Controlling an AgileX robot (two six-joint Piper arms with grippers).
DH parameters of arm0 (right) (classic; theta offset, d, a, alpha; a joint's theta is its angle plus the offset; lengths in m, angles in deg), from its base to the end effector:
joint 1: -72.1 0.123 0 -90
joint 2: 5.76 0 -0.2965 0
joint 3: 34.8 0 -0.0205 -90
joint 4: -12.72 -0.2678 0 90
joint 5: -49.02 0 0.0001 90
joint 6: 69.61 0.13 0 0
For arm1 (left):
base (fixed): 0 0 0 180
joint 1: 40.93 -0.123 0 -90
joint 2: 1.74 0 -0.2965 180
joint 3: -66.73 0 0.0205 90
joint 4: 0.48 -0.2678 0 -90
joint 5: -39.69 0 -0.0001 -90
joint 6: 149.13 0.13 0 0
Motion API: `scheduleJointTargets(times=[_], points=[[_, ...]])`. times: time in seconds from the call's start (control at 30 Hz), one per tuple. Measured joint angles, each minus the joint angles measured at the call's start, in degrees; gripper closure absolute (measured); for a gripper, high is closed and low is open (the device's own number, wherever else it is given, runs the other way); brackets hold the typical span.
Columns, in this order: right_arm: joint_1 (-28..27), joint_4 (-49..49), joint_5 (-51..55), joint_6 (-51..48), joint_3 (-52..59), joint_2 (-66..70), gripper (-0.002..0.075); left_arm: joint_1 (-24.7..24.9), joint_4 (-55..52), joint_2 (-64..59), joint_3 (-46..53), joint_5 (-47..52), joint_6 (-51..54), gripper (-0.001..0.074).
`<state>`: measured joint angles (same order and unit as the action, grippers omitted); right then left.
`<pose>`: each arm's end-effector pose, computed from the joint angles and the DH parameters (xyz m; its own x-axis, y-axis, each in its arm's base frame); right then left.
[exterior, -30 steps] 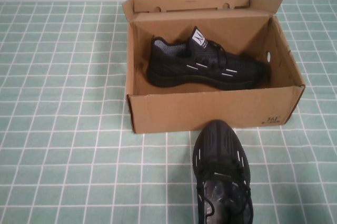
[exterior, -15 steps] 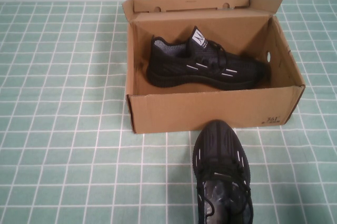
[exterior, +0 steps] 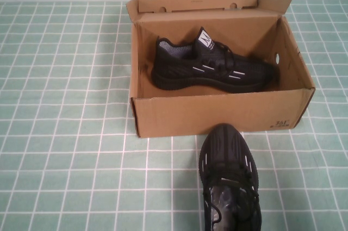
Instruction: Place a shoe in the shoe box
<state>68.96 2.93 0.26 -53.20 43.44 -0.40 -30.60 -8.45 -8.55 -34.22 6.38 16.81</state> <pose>0.0422 -0.0189 0.3061 0.8009 0.3426 -0.4911 -0.1993 0.9259 0.3208 0.0715 -0.0231 0.2762 0.5591 -0.2322 -0.7959 0.3129 0.9481 -0.0568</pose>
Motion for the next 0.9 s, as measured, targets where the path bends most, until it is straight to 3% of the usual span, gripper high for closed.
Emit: scheduleJointTargets(times=[0.17, 0.33, 0.57, 0.7, 0.9], points=[[0.1, 3.48, 1.46, 6.44, -7.02, 0.0, 0.0733, 0.0, 3.43, 0.12, -0.87, -8.58, -4.86, 0.0739], [0.1, 9.78, 9.63, 9.65, -16.86, 0.47, 0.0733, 0.0, 5.51, 0.21, -7.39, -5.06, -5.69, 0.0739], [0.1, 12.68, 28.19, 22.0, -31.35, 4.71, 0.0733, 0.0, 6.01, -0.21, -18.51, 2.4, -4.26, 0.0739], [0.21, 21.15, 38.7, 24.94, -38.03, 8.56, 0.0733, 0.0, 6.09, -4.26, -23.48, 10.06, -4.65, 0.0739], [0.2, 23.15, 60.81, 24.7, -42.78, 15.9, 0.0733, 0.0, 6.09, -13.94, -32.25, 34.88, -5.2, 0.0739]])
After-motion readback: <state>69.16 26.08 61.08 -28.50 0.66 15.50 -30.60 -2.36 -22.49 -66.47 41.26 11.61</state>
